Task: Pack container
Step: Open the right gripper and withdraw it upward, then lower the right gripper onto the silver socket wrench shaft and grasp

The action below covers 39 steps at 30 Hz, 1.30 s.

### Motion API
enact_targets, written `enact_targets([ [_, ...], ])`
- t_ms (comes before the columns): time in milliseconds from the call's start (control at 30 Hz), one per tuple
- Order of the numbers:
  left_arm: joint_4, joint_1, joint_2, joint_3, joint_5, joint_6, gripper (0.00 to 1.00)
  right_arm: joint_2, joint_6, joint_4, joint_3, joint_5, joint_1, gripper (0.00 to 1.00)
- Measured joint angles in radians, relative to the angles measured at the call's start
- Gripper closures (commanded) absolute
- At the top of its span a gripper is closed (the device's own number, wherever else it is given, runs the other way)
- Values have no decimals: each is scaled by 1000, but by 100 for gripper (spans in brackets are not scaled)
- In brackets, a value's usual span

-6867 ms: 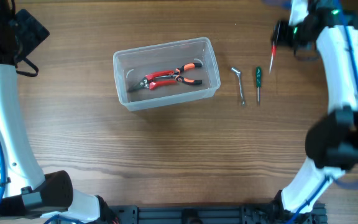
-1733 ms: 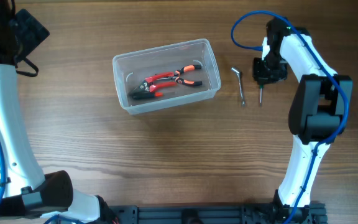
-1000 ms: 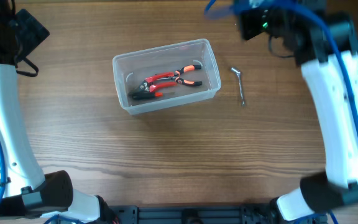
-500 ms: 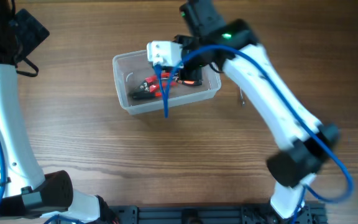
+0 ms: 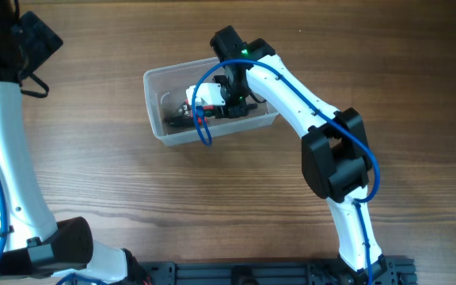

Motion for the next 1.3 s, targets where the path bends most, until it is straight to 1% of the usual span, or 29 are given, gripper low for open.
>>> enact_targets([
  [33, 0, 0, 0, 0, 0, 0, 0, 0, 26, 15, 0, 0, 1, 26],
  [67, 0, 0, 0, 0, 0, 0, 0, -1, 68, 28, 1, 0, 1, 25],
  [133, 0, 0, 0, 0, 0, 0, 0, -1, 150, 34, 4, 0, 1, 24],
  [200, 0, 0, 0, 0, 0, 0, 0, -3, 217, 34, 19, 2, 1, 26],
  [267, 0, 0, 0, 0, 0, 0, 0, -13, 298, 29, 57, 31, 1, 31],
  [300, 0, 0, 0, 0, 0, 0, 0, -24, 336, 28, 75, 51, 1, 31],
  [333, 0, 0, 0, 0, 0, 0, 0, -39, 381, 28, 93, 79, 1, 30],
  [400, 0, 0, 0, 0, 0, 0, 0, -90, 482, 28, 134, 140, 1, 25],
  [467, 0, 0, 0, 0, 0, 0, 0, -171, 585, 33, 158, 215, -1, 18],
  [567, 0, 0, 0, 0, 0, 0, 0, -324, 727, 35, 184, 312, -17, 12],
  [633, 0, 0, 0, 0, 0, 0, 0, -426, 833, 32, 206, 362, -54, 9],
  [733, 0, 0, 0, 0, 0, 0, 0, -513, 1004, -6, 230, 402, -153, 12],
  [800, 0, 0, 0, 0, 0, 0, 0, -527, 1130, -62, 233, 422, -235, 11],
  [900, 0, 0, 0, 0, 0, 0, 0, -492, 1310, -134, 209, 430, -375, 12],
  [967, 0, 0, 0, 0, 0, 0, 0, -456, 1376, -153, 171, 418, -440, 16],
  [1033, 0, 0, 0, 0, 0, 0, 0, -410, 1418, -158, 117, 390, -492, 24],
  [1067, 0, 0, 0, 0, 0, 0, 0, -387, 1430, -160, 89, 371, -510, 25],
  [1167, 0, 0, 0, 0, 0, 0, 0, -298, 1419, -169, 15, 300, -531, 29],
  [1300, 0, 0, 0, 0, 0, 0, 0, -216, 1384, -199, -29, 249, -515, 32],
])
